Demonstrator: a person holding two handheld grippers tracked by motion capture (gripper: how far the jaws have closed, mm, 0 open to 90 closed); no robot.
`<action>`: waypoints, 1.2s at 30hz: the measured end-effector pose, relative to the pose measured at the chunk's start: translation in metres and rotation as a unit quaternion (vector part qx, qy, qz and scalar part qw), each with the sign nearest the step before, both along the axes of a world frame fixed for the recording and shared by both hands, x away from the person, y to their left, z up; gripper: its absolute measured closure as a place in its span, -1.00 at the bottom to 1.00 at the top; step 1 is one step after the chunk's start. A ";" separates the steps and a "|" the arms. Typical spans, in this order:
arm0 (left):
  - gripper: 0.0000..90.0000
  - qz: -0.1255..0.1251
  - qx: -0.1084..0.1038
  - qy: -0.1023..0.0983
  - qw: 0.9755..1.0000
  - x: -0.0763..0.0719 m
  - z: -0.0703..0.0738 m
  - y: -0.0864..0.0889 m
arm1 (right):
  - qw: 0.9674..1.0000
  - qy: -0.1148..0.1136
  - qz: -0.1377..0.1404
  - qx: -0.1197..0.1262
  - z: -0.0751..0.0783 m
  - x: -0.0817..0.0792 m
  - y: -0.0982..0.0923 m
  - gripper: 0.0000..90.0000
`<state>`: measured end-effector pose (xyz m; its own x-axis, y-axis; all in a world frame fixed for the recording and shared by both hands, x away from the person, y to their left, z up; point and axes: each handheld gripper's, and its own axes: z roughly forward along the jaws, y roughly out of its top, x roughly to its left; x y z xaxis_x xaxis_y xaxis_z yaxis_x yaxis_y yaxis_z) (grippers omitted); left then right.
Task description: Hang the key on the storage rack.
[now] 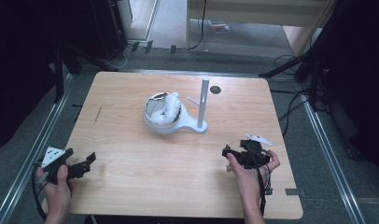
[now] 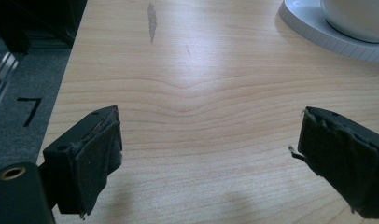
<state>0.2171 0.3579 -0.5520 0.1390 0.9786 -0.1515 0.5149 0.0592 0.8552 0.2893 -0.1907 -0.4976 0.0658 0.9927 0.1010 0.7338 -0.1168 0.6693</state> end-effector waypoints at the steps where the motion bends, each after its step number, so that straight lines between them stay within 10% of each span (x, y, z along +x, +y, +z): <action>1: -0.85 -0.001 -0.001 0.000 1.000 0.000 0.000 0.000 | 1.000 0.001 -0.002 0.001 -0.001 0.000 -0.002 -1.00; 19: -0.85 0.001 -0.002 0.001 1.000 0.001 0.000 0.000 | 0.996 0.036 -0.075 0.045 -0.013 0.005 -0.040 -1.00; 36: -0.84 0.000 -0.001 0.000 1.000 0.000 0.000 0.000 | 0.994 0.047 -0.081 0.054 -0.030 0.017 -0.048 -0.48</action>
<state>0.2172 0.3583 -0.5519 0.1388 0.9782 -0.1542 0.5149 0.0617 0.8550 0.3062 -0.2384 -0.5273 0.2390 0.9518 0.1924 0.7584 -0.3067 0.5751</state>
